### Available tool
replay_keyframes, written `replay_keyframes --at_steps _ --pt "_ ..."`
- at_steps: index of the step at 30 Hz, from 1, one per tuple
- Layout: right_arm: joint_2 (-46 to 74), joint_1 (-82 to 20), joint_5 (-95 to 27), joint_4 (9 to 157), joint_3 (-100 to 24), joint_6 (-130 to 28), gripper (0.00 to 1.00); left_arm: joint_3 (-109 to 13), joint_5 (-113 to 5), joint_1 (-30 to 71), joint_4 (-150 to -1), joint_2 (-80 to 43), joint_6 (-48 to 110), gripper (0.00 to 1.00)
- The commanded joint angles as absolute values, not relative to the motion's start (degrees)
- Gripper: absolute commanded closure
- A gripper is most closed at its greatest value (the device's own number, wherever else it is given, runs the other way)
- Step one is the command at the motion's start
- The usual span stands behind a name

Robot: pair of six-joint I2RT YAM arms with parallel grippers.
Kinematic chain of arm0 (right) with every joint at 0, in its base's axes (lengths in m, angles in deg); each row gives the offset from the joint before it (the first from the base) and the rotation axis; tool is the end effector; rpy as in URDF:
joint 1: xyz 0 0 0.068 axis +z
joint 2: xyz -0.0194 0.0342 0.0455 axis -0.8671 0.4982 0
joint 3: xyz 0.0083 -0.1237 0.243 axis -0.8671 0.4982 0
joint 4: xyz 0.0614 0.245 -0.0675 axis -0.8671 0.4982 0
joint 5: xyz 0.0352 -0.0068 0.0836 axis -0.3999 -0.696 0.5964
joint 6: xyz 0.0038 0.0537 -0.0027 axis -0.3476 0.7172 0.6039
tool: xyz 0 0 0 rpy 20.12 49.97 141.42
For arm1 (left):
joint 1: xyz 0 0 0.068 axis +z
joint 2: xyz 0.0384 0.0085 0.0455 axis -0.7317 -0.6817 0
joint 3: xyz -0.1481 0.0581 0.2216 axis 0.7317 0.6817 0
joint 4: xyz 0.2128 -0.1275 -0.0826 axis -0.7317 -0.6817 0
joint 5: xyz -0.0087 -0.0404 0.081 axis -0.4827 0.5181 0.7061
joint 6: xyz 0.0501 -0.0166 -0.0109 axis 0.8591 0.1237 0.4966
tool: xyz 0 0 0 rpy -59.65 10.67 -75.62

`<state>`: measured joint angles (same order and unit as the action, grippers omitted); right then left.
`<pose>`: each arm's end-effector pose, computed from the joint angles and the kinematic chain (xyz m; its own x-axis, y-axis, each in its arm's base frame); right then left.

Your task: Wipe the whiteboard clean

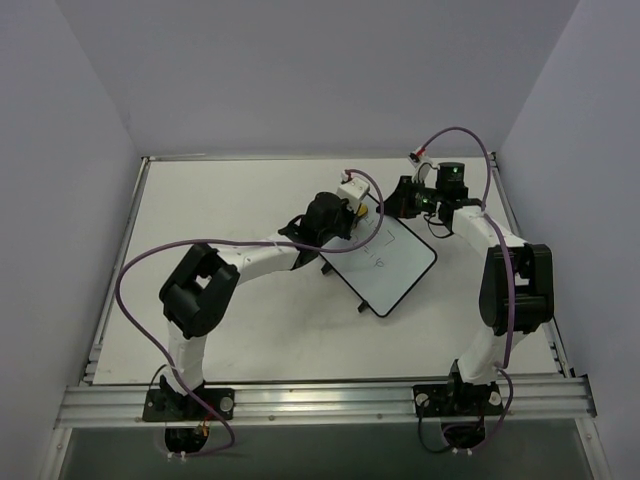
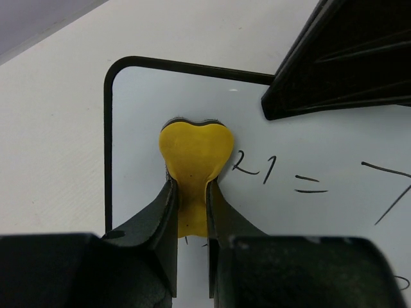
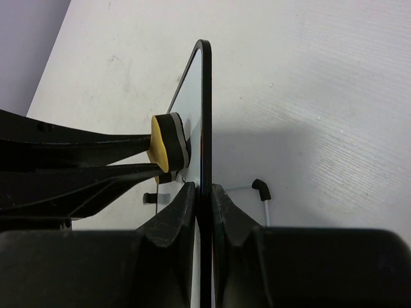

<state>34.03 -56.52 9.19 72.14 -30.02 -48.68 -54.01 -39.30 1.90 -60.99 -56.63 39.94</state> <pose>0.3949 0.0523 0.2509 -0.4985 0.0685 -0.8642 -0.6795 0.5882 0.4385 0.3302 -0.3263 0.2270 -0.2481 0.1956 -0.9488 0.6236 0.7817 -0.0019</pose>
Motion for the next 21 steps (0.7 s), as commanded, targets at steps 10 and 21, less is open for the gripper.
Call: replay_keyframes --at_steps 10,21 --pt "31.7 -54.0 10.6 73.0 -30.9 -52.1 1.00 -61.9 -34.8 5.5 -70.8 -58.8 37.7 0.98" --pt "31.8 -53.8 10.6 72.9 -30.9 -52.2 1.00 -60.6 -37.3 6.2 -68.1 -58.2 39.1 0.98"
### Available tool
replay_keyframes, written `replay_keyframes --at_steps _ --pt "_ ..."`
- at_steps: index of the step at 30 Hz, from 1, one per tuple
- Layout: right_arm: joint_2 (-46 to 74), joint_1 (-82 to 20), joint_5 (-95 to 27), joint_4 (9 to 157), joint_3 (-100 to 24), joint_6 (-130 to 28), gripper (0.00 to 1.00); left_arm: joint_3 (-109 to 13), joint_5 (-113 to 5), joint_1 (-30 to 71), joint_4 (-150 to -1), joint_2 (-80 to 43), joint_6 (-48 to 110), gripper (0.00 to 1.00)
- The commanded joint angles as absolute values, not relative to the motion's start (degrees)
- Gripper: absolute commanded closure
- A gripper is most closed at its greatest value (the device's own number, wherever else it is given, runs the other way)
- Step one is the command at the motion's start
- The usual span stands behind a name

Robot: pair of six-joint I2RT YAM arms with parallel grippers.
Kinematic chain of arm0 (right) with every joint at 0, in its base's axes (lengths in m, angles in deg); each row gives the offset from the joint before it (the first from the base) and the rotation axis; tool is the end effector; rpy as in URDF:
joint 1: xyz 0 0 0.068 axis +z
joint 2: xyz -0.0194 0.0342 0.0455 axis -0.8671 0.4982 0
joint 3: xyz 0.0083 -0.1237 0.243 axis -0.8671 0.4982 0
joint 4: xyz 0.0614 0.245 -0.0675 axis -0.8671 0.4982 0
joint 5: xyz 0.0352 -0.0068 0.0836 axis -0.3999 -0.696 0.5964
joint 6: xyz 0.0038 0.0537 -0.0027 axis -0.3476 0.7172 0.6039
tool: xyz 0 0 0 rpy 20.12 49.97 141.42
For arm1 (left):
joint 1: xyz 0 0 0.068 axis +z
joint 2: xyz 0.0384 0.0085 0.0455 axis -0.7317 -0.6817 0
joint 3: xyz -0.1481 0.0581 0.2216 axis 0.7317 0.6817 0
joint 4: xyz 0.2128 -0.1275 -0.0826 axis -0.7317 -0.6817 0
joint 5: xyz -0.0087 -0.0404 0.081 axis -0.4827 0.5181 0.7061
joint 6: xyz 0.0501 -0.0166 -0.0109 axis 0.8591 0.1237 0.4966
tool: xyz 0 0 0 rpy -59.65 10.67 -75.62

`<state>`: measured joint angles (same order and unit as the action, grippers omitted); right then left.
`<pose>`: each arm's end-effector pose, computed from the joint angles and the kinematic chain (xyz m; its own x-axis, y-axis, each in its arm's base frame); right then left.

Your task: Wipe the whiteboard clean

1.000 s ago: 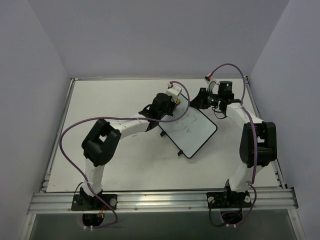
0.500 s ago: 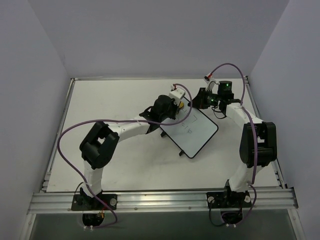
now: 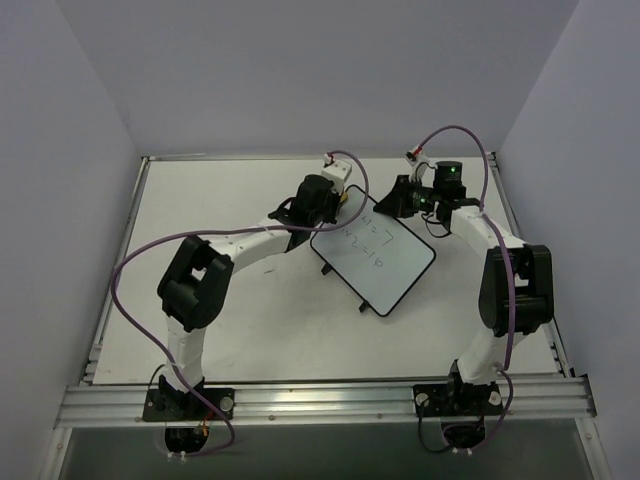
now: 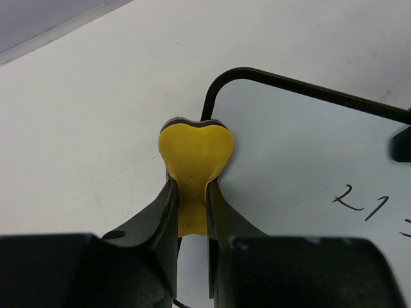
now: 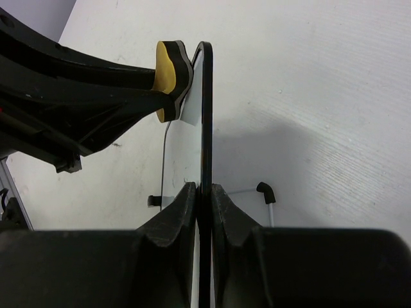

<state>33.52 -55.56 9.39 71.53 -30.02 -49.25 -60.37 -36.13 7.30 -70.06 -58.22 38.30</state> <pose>0.3930 0.0589 0.2552 -0.4759 0.0553 -0.8777 -0.7042 0.5739 0.4180 0.3687 -0.2989 0.2362 -0.3321 0.1905 -0.9238 0.4945 0.8692 0.0014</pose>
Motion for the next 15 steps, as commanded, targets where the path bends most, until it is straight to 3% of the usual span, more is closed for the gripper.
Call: replay_keyframes --at_steps 1,15 --pt "31.7 -53.8 10.6 72.8 -30.8 -52.2 1.00 -60.0 -37.4 5.9 -67.4 -57.9 39.4 0.98" --pt "31.5 -53.6 10.4 72.8 -30.8 -52.2 1.00 -47.4 -40.8 -2.7 -53.5 -55.7 36.3 0.98"
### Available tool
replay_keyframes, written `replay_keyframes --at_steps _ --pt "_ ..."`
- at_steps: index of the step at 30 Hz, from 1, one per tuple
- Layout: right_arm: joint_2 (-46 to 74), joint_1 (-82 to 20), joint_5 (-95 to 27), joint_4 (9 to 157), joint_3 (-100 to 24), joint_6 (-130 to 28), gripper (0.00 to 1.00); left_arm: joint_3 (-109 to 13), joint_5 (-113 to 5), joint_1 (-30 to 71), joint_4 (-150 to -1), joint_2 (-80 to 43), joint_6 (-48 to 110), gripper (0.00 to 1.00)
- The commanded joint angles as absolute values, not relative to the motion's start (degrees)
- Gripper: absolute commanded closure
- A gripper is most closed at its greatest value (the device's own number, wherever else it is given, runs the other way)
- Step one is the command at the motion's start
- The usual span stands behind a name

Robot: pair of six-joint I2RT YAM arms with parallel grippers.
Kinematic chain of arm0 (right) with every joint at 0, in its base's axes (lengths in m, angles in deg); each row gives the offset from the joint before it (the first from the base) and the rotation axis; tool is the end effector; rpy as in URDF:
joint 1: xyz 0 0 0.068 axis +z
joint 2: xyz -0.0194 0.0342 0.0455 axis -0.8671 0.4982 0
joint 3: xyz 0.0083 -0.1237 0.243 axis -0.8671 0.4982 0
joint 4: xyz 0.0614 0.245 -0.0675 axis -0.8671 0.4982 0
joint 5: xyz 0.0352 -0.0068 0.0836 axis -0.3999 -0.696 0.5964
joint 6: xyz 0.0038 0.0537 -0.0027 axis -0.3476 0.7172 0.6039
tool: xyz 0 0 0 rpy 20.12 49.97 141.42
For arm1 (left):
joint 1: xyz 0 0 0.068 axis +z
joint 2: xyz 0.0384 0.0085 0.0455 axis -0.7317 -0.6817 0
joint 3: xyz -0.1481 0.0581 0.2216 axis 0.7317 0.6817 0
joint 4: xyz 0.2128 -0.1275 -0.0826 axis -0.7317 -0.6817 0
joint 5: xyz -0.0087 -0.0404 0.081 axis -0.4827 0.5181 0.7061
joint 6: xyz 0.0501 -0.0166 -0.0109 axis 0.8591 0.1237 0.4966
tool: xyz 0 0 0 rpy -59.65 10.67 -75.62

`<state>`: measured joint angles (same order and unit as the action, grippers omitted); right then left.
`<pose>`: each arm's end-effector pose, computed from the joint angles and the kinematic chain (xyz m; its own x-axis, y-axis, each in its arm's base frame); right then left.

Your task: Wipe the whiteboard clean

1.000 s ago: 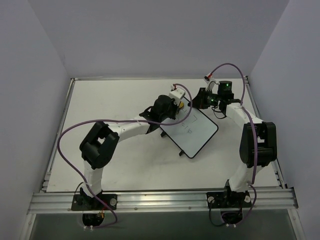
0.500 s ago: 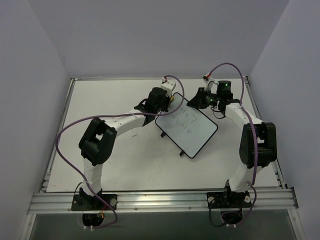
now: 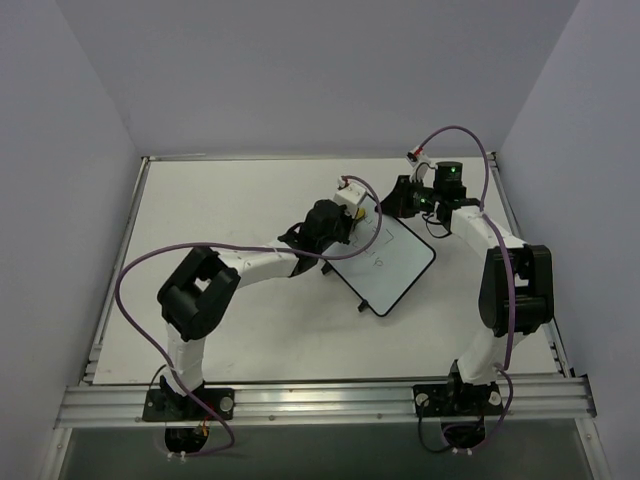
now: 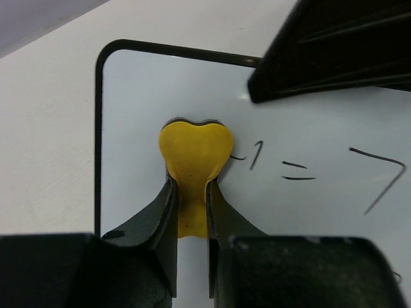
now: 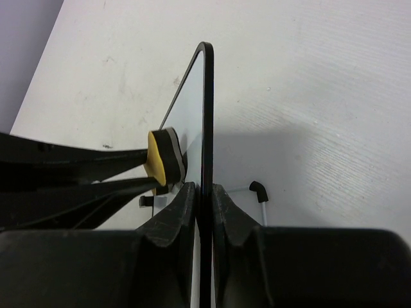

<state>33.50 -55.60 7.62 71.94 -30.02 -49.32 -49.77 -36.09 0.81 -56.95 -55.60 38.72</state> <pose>0.3936 0.0579 0.2544 -0.4786 0.0581 -0.8761 -0.6851 0.5993 0.4140 0.3186 -0.3241 0.2175 -0.2458 0.1719 -0.9539 0.5912 0.8065 -0.0070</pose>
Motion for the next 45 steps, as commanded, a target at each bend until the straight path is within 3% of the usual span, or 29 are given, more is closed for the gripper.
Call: replay_keyframes --at_steps 1,20,35,45 --pt "31.5 -53.5 10.2 72.8 -30.8 -52.1 1.00 -47.2 -41.3 -3.9 -53.4 -55.7 36.3 0.98" --pt "31.0 -52.7 9.0 71.6 -29.2 -51.7 1.00 -47.7 -40.1 -11.9 -55.8 -56.4 35.9 0.98" --pt "30.3 -52.6 8.8 71.5 -28.6 -52.1 1.00 -49.1 -33.0 -0.8 -62.8 -55.3 31.8 0.98" --pt "30.3 -52.6 8.4 71.6 -28.5 -52.4 1.00 -51.2 -34.0 -2.3 -63.1 -56.1 34.0 0.98"
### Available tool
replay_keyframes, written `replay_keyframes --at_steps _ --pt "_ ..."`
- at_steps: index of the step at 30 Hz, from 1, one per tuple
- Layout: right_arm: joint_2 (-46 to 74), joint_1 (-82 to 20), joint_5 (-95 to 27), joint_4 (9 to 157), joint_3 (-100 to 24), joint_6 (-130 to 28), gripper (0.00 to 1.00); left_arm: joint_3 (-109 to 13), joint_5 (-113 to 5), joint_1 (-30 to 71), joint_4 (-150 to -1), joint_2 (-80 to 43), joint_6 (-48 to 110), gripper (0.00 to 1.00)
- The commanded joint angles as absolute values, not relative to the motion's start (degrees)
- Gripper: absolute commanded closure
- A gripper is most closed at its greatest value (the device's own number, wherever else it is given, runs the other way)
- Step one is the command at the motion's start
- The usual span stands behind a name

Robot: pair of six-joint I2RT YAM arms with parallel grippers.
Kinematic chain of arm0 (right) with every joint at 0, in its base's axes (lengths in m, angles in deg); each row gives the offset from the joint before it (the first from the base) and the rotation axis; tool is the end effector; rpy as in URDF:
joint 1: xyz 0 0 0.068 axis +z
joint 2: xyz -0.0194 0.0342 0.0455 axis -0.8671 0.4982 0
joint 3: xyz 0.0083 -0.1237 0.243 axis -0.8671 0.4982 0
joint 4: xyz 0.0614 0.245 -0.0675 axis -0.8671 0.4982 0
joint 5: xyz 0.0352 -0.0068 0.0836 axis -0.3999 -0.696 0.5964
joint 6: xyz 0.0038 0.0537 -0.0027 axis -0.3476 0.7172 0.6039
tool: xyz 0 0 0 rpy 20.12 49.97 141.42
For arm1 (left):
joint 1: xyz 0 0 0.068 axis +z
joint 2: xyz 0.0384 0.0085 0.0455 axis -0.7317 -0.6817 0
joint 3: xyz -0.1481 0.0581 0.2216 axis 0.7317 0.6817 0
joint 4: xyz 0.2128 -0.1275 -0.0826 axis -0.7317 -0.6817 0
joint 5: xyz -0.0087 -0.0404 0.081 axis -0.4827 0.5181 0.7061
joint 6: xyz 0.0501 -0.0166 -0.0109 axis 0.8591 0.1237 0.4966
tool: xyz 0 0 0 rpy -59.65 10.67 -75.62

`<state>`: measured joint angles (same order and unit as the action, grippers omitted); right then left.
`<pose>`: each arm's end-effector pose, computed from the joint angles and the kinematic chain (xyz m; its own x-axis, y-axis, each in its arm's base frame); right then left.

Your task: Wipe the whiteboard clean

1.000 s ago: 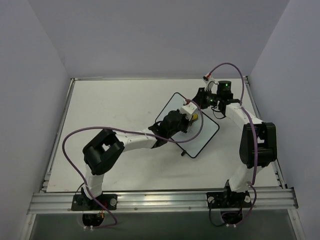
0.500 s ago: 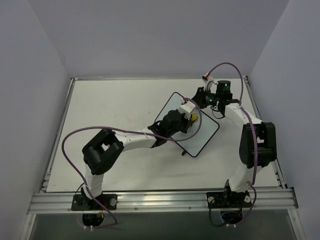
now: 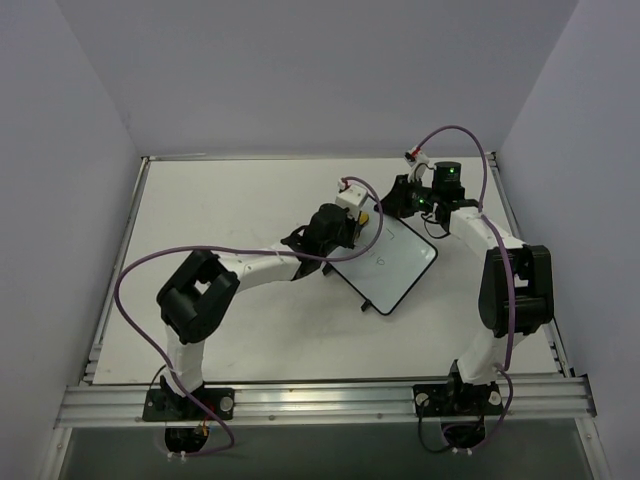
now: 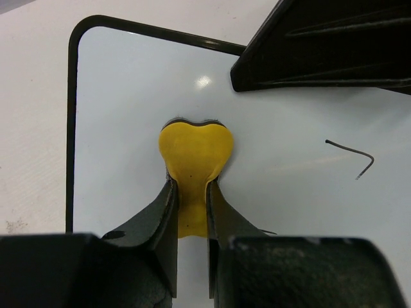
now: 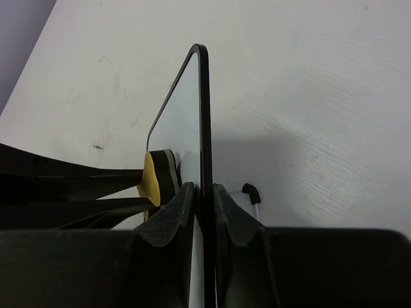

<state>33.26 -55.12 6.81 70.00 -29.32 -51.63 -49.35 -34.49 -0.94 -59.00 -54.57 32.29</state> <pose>0.3926 0.0609 0.2549 -0.4269 0.0334 -0.9037 -0.7106 0.6057 0.3580 0.3064 -0.3298 0.2192 -0.3202 0.1049 -0.9415 0.5622 0.8210 -0.0997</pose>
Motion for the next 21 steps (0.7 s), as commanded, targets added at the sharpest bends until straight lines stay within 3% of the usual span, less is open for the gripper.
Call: replay_keyframes --at_steps 1,21 --pt "30.3 -52.6 8.4 71.8 -28.5 -52.5 1.00 -51.6 -34.2 -2.8 -63.2 -56.2 34.9 0.98" --pt "30.1 -52.2 7.7 72.2 -28.7 -52.9 1.00 -56.8 -34.9 -13.4 -66.9 -60.5 41.1 0.98"
